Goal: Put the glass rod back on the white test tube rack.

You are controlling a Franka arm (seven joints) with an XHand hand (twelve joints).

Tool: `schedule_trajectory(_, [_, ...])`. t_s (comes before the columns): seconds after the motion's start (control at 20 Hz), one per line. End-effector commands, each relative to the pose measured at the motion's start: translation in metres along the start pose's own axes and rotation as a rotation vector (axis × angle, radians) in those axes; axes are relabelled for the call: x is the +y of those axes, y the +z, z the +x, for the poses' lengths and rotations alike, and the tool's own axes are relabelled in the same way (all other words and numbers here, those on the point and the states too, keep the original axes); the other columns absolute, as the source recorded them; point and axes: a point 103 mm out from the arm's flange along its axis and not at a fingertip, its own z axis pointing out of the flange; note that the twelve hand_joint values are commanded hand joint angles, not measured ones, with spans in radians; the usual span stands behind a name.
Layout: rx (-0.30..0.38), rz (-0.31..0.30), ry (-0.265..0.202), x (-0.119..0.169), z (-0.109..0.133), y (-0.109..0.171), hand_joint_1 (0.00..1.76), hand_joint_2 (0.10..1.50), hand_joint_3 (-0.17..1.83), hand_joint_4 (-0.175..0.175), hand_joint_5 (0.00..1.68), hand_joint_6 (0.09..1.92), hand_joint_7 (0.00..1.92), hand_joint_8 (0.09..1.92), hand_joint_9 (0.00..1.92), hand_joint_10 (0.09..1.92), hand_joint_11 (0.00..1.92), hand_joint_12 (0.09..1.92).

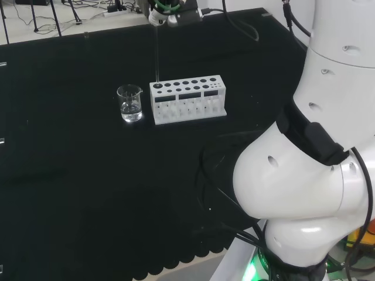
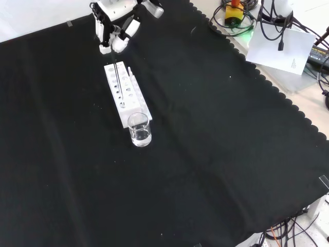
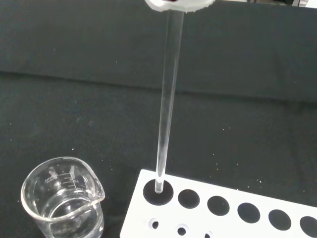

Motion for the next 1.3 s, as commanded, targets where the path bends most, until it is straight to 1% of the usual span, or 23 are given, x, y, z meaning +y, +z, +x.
schedule_trajectory(0.05, [-0.002,0.017,-0.001,0.004,0.002,0.014,1.31,1.05,-0.05,-0.175,1.30,0.12,1.19,0.97,1.59,0.87,1.62,0.64])
schedule_trajectory(0.3, [0.001,0.038,-0.010,0.011,0.006,0.031,1.31,1.05,-0.05,-0.175,1.30,0.12,1.19,0.97,1.59,0.87,1.62,0.64])
schedule_trajectory(0.45, [0.003,0.053,-0.012,0.017,0.007,0.046,1.31,1.05,-0.05,-0.175,1.30,0.12,1.19,0.97,1.59,0.87,1.62,0.64])
schedule_trajectory(0.6, [0.004,0.062,-0.012,0.020,0.007,0.053,1.31,1.05,-0.05,-0.175,1.31,0.12,1.19,0.97,1.59,0.87,1.62,0.64])
schedule_trajectory(1.1, [-0.005,0.094,-0.029,0.028,0.011,0.066,1.31,1.05,-0.04,-0.175,1.31,0.12,1.19,0.98,1.59,0.87,1.62,0.65])
schedule_trajectory(1.15, [-0.024,0.110,-0.029,0.029,0.011,0.067,1.31,1.05,-0.04,-0.175,1.31,0.12,1.19,0.98,1.58,0.87,1.62,0.65])
schedule_trajectory(1.2, [-0.028,0.116,-0.026,0.030,0.010,0.068,1.31,1.05,-0.04,-0.175,1.31,0.12,1.19,0.98,1.58,0.87,1.62,0.65])
schedule_trajectory(1.3, [-0.011,0.129,-0.025,0.030,0.009,0.069,1.31,1.05,-0.04,-0.175,1.30,0.12,1.19,0.98,1.59,0.87,1.62,0.65])
